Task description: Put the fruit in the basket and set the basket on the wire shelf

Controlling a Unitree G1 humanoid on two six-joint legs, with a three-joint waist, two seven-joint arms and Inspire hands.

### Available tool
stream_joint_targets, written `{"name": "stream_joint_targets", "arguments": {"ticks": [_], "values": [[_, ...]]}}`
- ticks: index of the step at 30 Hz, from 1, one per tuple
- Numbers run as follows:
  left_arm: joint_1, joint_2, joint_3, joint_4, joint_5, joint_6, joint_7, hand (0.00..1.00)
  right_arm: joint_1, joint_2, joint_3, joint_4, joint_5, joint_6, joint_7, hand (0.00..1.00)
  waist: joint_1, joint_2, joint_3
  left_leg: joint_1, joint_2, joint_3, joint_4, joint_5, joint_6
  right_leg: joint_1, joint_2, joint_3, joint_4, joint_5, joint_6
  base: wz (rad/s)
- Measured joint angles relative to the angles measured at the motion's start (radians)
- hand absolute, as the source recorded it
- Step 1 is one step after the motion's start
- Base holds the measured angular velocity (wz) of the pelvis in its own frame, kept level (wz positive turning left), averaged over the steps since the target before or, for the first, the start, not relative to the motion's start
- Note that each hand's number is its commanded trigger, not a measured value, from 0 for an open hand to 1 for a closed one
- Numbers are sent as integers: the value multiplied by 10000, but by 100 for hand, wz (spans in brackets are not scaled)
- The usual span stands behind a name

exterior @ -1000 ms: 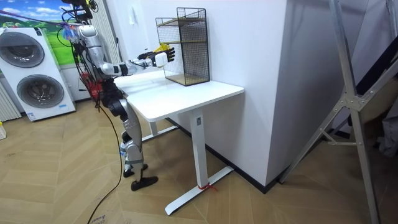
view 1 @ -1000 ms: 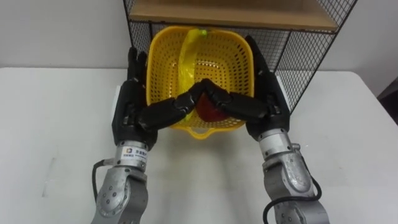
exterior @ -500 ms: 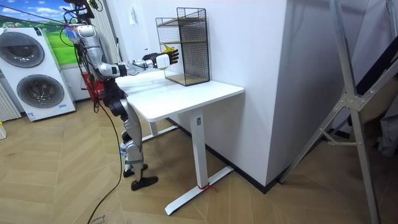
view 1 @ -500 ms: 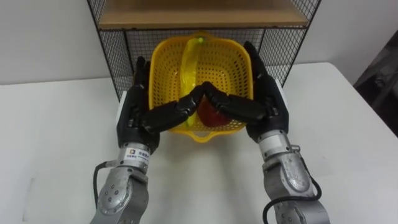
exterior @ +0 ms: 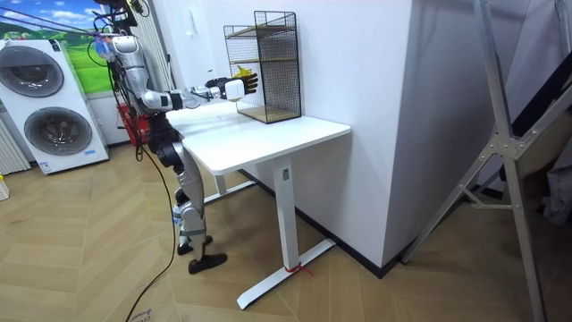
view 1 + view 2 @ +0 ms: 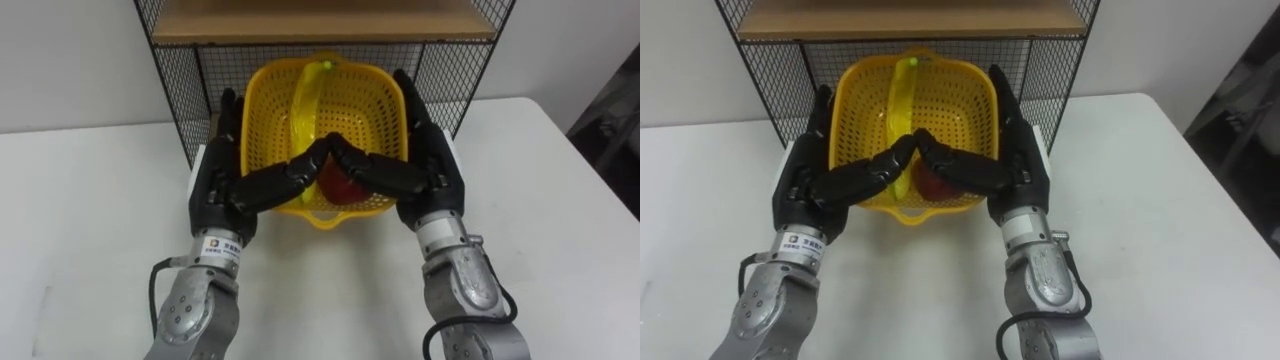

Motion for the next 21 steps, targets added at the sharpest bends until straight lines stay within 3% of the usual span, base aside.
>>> {"name": "stream_joint_targets", "arguments": {"ticks": [7,10,13,21], "values": [[-119,17,-14,415,638,27,28,0,-78,7,-16,566,54,108,-4,0,-7,-15,-4,57,-1,2,1,1,1,58,1,-7,3,0,0,0],[-404,11,-4,677,1004,393,126,0,-224,19,-140,1097,55,401,-188,0,12,-32,-2,58,-2,-2,6,-1,1,67,-6,-29,3,1,-1,0],[-915,2,1,959,1033,655,241,0,-595,8,-314,1209,117,787,-453,0,37,-37,6,69,-3,-2,-8,1,3,45,-9,-29,1,1,-1,0],[-3185,-284,334,2392,1197,1463,939,0,-2735,55,-680,2445,231,1528,-1191,0,95,-46,24,348,-16,33,-208,99,-2,257,-24,-20,-19,4,-5,0]]}}
